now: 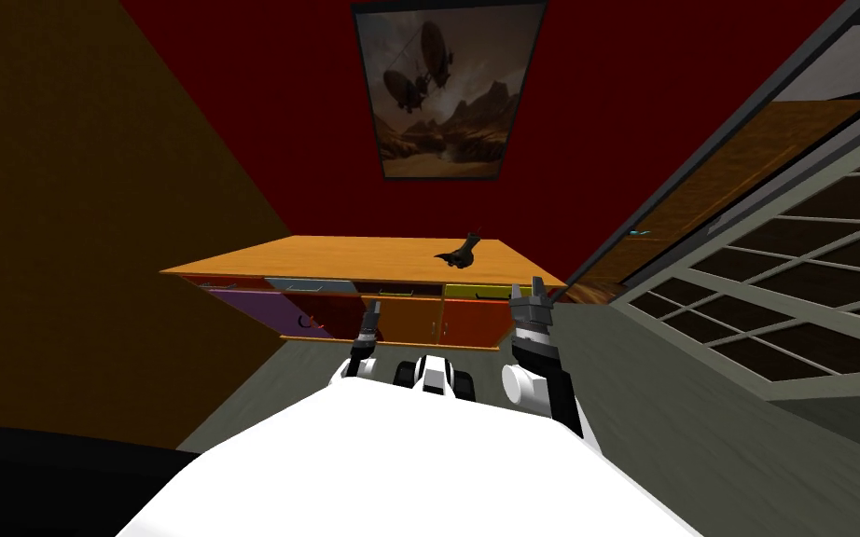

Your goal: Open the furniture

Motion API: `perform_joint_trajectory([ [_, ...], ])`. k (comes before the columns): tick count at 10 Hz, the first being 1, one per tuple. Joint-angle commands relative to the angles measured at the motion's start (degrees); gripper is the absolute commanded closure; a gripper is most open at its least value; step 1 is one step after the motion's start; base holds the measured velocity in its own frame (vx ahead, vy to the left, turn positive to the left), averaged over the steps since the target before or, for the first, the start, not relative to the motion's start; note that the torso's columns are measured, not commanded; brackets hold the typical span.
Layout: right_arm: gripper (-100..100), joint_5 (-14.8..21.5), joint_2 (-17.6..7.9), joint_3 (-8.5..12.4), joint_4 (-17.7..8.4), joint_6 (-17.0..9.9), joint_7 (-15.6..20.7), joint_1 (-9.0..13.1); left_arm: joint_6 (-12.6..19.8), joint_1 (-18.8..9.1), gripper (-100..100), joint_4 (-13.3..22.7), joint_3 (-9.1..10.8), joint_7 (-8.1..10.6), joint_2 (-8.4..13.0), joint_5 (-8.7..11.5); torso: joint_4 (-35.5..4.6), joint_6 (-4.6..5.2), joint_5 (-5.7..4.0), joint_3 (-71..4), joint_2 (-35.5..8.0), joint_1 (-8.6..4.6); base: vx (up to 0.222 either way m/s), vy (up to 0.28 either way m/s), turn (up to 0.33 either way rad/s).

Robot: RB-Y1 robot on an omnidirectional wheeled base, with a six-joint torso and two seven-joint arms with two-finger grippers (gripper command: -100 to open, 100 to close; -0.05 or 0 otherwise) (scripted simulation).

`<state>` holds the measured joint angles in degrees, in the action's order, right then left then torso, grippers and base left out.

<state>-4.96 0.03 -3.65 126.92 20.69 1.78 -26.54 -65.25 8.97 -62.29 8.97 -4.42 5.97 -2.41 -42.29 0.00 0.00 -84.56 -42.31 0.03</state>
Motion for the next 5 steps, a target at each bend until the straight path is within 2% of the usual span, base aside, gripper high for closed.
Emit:
perform_joint_trajectory([
  [1,0,0.00,0.00,0.00,0.00,0.00,0.00,0.00,-0.81,-0.45,-100,1.33,0.16,-0.06,-0.15,0.10,-0.01,0.00,0.01,0.02,-0.02,0.02,0.029,-0.022,0.004],
  [2,0,0.00,0.00,0.00,0.00,0.00,0.00,0.01,1.11,-2.57,-100,1.22,0.09,-1.73,-1.47,-0.09,-0.03,0.00,0.02,0.06,-0.10,0.07,-0.026,0.039,-0.019],
  [5,0,0.00,-0.01,0.01,-0.01,0.00,0.00,0.02,3.91,-5.32,-100,0.88,-0.03,-3.93,-3.18,-0.37,-0.03,0.00,0.03,0.06,-0.09,0.08,-0.060,0.077,-0.024],
])
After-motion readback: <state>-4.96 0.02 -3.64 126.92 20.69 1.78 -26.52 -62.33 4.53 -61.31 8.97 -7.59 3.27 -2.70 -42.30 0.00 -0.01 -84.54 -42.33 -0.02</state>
